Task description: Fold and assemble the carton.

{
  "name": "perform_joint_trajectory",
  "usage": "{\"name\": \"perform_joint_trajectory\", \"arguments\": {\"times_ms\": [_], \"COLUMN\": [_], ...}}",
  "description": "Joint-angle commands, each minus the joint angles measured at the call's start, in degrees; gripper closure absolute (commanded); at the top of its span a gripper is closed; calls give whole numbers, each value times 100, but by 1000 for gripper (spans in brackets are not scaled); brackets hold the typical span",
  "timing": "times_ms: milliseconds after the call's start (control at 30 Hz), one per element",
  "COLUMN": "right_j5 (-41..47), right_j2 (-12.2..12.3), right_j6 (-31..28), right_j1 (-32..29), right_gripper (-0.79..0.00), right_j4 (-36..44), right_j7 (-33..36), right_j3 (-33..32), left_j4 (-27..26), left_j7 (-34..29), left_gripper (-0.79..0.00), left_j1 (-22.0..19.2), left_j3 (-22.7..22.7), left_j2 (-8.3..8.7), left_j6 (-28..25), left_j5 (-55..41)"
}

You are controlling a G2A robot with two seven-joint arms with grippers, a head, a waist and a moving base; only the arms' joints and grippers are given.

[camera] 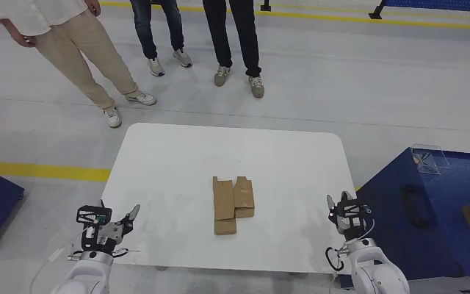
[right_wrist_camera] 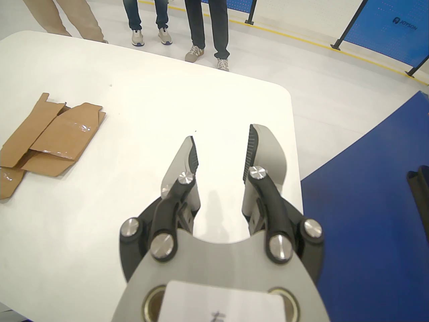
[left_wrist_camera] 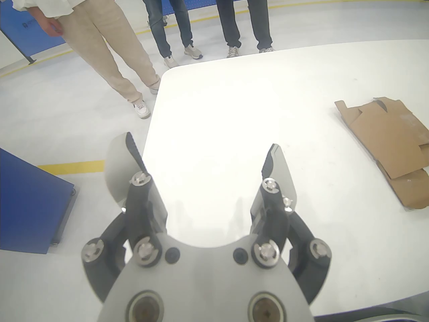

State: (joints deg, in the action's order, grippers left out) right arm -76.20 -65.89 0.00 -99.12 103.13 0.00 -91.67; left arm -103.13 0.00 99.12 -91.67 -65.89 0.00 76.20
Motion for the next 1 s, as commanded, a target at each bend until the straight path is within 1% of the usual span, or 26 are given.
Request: {"name": "perform_joint_trajectory", "arguments": {"times_ms": [0,300,333,400,500,567,633,700,767,800,833,867,900,967], "right_j5": [0,0,0,0,0,0,0,0,0,0,0,0,0,0], "right_j2": [0,0,0,0,0,0,0,0,0,0,0,0,0,0], "right_j6": [0,0,0,0,0,0,0,0,0,0,0,0,0,0], "right_j1": [0,0,0,0,0,0,0,0,0,0,0,0,0,0], "right_gripper": [-303,-303,-785,-785,-785,-785,-785,-785,-785,-785,-785,-785,-785,-785], "right_j4": [0,0,0,0,0,0,0,0,0,0,0,0,0,0], "right_j7": [0,0,0,0,0,0,0,0,0,0,0,0,0,0], "right_j3": [0,0,0,0,0,0,0,0,0,0,0,0,0,0], "left_j4": [0,0,8,-166,-360,-353,-253,-27,277,480,753,892,1198,1587], "left_j7": [0,0,-64,-465,-953,-1452,-1910,-2518,-2902,-3187,-3603,-3775,-4029,-4253], "left_gripper": [-623,-623,-785,-785,-785,-785,-785,-785,-785,-785,-785,-785,-785,-785], "left_j1": [0,0,7,-93,-329,-536,-814,-1136,-1509,-1676,-1944,-2077,-2333,-2632], "left_j3": [0,0,19,86,208,349,445,610,770,891,1006,1052,1160,1313], "left_j2": [0,0,-5,-29,-88,-134,-168,-194,-223,-242,-263,-272,-292,-322], "left_j6": [0,0,-28,-198,-404,-542,-560,-611,-627,-618,-538,-516,-459,-433], "left_j5": [0,0,-88,-698,-2066,-3278,-4271,-5173,-5856,-6281,-6835,-7047,-7384,-7704]}}
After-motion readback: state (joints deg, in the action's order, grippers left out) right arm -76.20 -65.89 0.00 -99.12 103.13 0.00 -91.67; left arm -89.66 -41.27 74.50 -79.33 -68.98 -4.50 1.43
